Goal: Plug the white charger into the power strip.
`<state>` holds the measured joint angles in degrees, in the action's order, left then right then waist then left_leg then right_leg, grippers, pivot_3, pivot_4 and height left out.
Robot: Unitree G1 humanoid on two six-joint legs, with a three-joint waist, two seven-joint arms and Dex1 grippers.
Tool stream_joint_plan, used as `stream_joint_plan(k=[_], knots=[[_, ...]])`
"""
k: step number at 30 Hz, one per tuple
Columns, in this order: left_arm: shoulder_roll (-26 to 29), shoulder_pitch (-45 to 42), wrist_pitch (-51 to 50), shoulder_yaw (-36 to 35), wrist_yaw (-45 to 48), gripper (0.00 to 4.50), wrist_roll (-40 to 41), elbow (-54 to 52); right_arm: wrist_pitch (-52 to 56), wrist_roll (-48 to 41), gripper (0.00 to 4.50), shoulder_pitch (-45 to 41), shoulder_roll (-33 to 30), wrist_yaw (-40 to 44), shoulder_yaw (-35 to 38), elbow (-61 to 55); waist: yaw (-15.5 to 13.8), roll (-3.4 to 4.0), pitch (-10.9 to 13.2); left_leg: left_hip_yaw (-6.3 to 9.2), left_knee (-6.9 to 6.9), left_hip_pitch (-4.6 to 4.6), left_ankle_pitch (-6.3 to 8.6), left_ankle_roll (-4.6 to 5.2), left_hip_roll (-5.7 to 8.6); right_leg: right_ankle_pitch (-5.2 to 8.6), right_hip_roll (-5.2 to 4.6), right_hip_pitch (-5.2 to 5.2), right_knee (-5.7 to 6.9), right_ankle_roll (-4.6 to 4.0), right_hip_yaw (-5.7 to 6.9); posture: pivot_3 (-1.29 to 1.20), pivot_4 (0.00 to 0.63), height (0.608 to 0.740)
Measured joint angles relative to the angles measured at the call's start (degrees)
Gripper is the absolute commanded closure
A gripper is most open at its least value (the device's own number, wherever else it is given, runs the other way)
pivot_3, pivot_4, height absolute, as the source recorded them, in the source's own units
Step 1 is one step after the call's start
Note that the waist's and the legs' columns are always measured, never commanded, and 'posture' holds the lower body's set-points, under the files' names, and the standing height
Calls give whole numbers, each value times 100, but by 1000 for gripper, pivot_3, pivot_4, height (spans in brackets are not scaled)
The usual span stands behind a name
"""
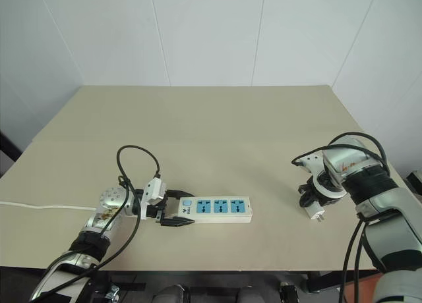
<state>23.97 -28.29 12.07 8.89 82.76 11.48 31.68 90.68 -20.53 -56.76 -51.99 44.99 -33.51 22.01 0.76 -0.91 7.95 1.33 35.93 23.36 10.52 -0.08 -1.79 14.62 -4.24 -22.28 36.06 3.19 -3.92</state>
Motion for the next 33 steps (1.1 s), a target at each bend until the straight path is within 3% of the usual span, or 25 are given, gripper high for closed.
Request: stream_joint_plan(k=[6,13,21,33], knots=[[8,-24,7,3,16,1226,1,30,-259,-6,3342,146,-57,49,281,-156,7,0,0,-1,0,0,0,0,0,0,0,-1,0,0,0,0,150,740],[23,-184,60,63,119,1226,0,217,-2275,-30,3342,740,247,-286,2217,-703,-4,0,0,0,-5,2,0,0,-2,4,5,-2,-3,9,-1,0,150,740],[52,-422,169,130,196,1226,-2,531,-4686,-347,3342,1965,1743,-691,3757,-1826,-3,-2,0,6,-1,-2,-1,1,-8,22,16,5,2,42,-2,0,150,740],[115,-500,139,206,251,1226,-18,591,-6417,-927,3342,2699,2800,715,3683,-2182,18,-2,0,6,-3,-7,-1,1,-17,0,26,5,3,3,-2,0,150,740]])
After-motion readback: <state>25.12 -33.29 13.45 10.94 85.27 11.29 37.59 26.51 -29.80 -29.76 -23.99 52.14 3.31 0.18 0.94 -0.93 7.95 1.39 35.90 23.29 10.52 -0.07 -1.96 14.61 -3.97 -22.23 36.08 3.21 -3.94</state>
